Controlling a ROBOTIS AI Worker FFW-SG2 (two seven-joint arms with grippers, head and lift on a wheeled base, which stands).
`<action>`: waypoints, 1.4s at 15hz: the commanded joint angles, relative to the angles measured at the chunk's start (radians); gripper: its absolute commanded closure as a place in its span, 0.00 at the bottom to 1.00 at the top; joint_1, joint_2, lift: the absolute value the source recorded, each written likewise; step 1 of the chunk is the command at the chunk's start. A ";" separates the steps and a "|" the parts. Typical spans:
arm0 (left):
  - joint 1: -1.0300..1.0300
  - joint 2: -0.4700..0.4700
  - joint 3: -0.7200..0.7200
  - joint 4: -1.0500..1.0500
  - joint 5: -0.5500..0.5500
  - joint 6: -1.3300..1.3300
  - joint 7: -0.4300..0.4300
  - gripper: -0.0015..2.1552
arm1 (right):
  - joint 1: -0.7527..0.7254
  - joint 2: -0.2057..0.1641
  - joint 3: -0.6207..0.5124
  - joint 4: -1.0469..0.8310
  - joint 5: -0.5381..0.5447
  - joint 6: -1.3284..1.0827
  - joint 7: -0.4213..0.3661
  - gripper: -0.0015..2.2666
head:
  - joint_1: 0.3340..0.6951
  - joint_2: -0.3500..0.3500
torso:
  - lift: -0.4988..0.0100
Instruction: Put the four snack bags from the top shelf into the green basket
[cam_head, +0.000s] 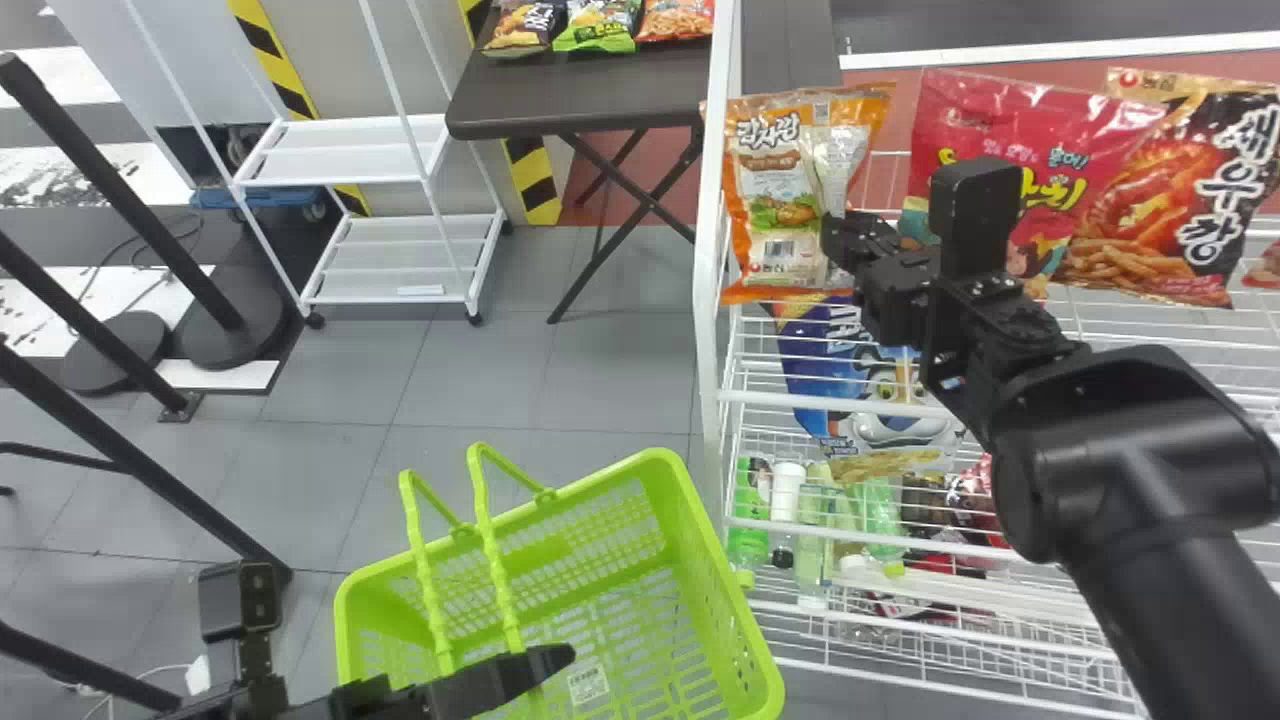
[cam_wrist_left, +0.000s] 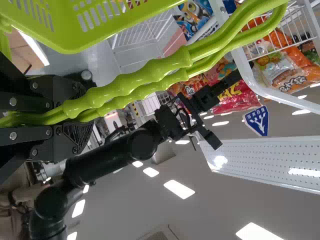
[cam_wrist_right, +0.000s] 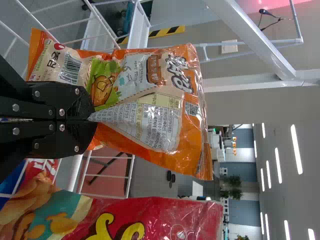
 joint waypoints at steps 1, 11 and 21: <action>0.000 0.000 0.000 -0.004 0.001 0.000 -0.010 1.00 | 0.030 0.001 -0.034 -0.042 0.010 0.038 0.006 0.99 | 1.00 0.75 | 0.98; -0.009 0.000 0.000 0.004 -0.001 -0.003 -0.010 1.00 | 0.153 0.001 -0.073 -0.248 0.016 0.139 0.021 0.99 | 1.00 0.71 | 0.98; -0.059 -0.004 -0.006 0.036 -0.010 0.000 -0.010 1.00 | 0.687 -0.023 -0.188 -0.959 -0.084 0.520 0.070 0.99 | 1.00 0.63 | 0.98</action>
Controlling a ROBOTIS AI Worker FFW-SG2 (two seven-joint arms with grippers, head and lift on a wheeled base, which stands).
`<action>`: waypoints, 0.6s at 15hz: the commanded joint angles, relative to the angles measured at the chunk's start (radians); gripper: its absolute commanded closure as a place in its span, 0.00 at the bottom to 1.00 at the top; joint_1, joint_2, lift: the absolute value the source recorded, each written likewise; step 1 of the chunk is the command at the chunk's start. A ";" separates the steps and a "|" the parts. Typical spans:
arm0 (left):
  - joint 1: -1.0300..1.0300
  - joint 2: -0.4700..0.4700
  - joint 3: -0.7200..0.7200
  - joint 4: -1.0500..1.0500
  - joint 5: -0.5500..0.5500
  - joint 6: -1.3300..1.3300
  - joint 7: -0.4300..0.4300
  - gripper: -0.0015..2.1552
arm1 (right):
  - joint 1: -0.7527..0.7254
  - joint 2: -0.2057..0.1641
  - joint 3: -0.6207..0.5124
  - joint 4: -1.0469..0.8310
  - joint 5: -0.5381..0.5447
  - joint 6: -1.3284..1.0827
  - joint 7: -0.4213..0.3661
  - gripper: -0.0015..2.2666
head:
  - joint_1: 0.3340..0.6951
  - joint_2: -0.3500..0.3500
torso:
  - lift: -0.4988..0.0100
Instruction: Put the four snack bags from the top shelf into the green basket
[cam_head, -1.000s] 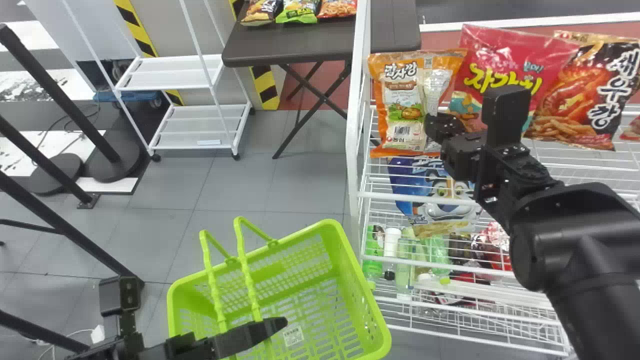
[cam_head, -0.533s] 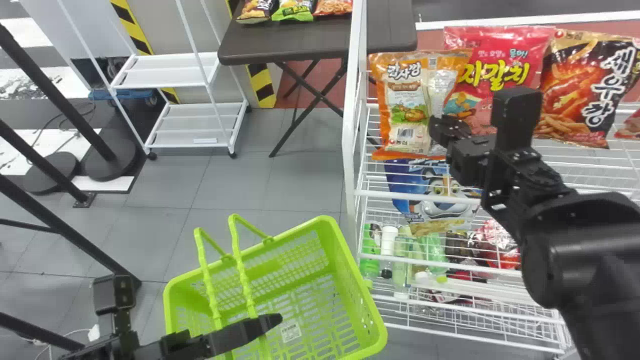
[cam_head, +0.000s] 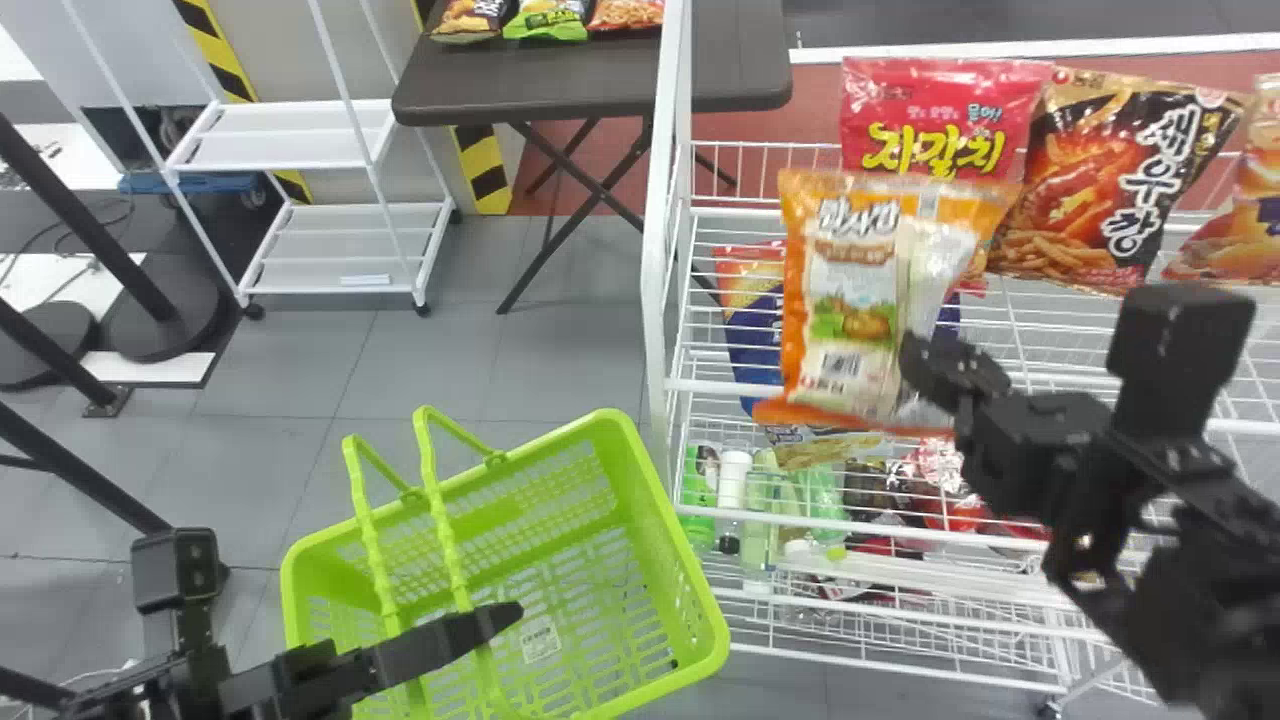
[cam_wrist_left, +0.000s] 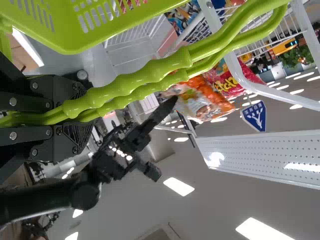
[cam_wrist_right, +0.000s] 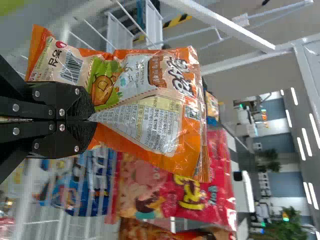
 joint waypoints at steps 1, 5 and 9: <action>0.000 -0.004 0.000 0.009 0.000 0.000 -0.010 1.00 | 0.088 0.000 0.010 -0.105 -0.029 0.092 0.008 0.99 | 1.00 0.65 | 0.98; 0.003 -0.012 -0.005 0.009 -0.003 0.000 -0.010 1.00 | 0.110 0.000 0.140 -0.188 -0.051 0.319 0.012 0.99 | 1.00 0.74 | 0.98; 0.011 -0.015 -0.006 0.003 0.000 0.000 -0.010 1.00 | 0.038 -0.002 0.277 -0.124 -0.035 0.387 0.005 0.99 | 1.00 0.95 | 0.98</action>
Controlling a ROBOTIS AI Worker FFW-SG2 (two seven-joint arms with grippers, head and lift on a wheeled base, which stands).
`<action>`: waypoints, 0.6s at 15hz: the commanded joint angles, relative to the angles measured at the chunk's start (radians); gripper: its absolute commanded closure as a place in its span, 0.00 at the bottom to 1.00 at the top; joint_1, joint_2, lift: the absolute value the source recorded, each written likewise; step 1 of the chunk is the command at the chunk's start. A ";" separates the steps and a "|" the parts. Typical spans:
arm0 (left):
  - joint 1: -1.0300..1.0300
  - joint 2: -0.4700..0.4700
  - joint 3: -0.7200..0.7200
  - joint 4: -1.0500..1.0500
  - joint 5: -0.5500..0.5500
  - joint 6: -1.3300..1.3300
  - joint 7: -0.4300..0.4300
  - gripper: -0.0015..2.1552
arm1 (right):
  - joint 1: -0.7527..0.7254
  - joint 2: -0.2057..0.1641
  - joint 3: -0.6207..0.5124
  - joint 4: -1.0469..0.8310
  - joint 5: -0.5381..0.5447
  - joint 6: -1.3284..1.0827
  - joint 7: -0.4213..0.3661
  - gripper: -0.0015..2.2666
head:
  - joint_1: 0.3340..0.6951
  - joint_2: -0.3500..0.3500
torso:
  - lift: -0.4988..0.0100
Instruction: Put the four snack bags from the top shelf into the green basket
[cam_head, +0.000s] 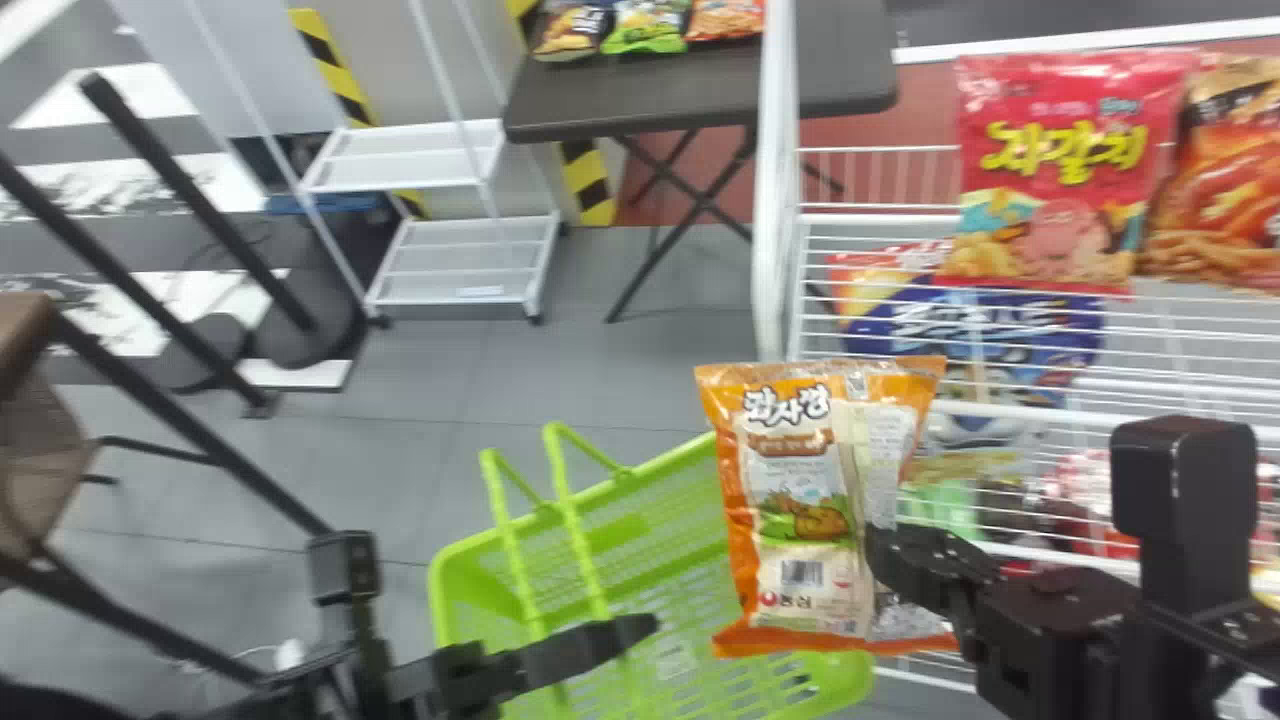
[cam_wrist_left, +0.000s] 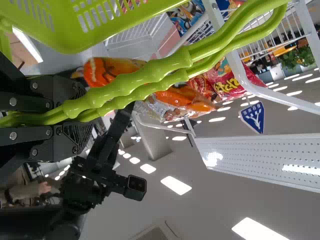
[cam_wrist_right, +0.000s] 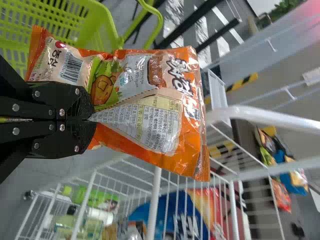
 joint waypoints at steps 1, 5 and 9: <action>0.005 -0.002 -0.006 -0.005 0.002 0.000 -0.010 1.00 | -0.048 -0.002 0.075 0.073 0.014 0.008 -0.012 0.99 | 1.00 1.00 | 0.98; 0.007 0.000 -0.027 -0.010 0.004 0.000 -0.010 1.00 | -0.138 -0.004 0.187 0.240 0.060 0.011 -0.029 0.99 | 1.00 1.00 | 0.98; 0.015 0.000 -0.035 -0.017 0.007 0.000 -0.010 1.00 | -0.264 0.004 0.334 0.418 0.065 -0.050 -0.073 0.99 | 1.00 1.00 | 0.98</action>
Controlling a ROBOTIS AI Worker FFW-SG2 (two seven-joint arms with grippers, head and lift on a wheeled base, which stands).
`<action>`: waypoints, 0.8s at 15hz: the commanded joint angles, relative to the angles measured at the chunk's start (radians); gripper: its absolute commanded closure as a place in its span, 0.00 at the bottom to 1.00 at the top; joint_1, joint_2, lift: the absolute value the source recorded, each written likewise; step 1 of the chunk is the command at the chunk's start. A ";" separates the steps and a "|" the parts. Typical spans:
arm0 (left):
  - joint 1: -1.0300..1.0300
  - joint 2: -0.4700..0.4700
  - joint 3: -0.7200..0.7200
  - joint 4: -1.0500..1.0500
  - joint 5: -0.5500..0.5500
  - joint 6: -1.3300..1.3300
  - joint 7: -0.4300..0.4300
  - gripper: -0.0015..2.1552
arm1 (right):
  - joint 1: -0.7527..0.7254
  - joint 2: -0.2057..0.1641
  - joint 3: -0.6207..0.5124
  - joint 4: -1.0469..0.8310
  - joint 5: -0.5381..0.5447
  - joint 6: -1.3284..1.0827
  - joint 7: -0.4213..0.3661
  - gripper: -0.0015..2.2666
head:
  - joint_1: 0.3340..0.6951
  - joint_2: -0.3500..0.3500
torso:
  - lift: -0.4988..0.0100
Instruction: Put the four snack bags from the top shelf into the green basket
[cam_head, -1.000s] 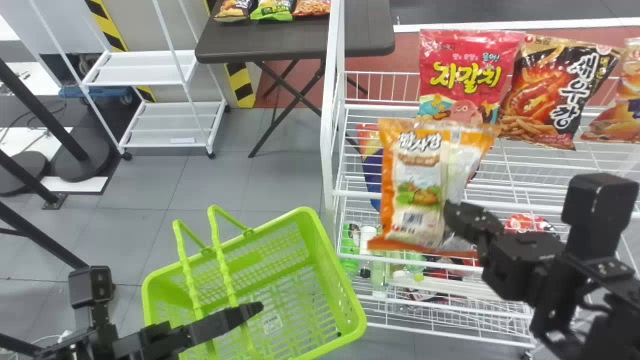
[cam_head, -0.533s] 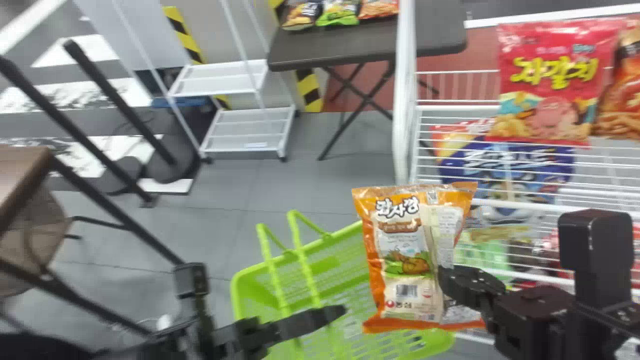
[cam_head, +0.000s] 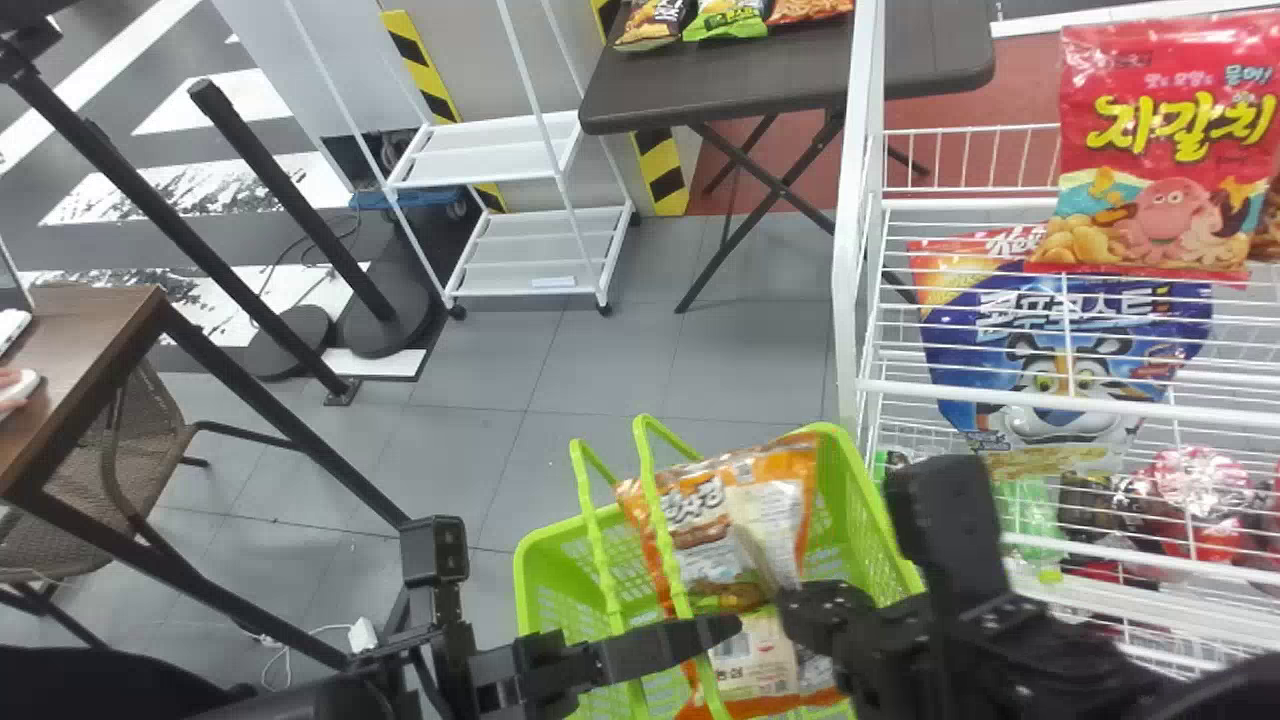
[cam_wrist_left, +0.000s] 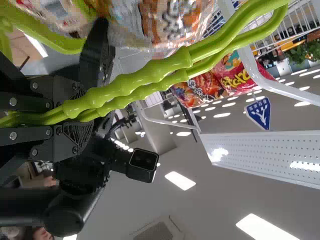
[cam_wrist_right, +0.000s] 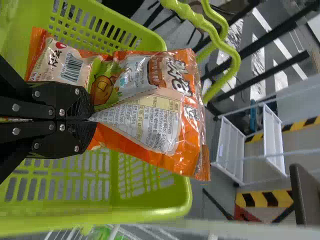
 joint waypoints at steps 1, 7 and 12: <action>0.007 0.000 -0.004 -0.009 0.002 0.000 -0.010 1.00 | -0.089 0.011 0.085 0.108 0.002 -0.008 -0.026 0.98 | 1.00 1.00 | 0.98; 0.010 0.003 -0.006 -0.010 0.005 0.000 -0.010 1.00 | -0.153 0.019 0.110 0.224 -0.035 -0.014 0.002 0.00 | 1.00 1.00 | 0.98; 0.030 0.008 0.005 -0.024 0.012 0.000 -0.010 1.00 | 0.042 -0.056 -0.174 -0.147 -0.023 -0.011 0.025 0.02 | 1.00 1.00 | 0.98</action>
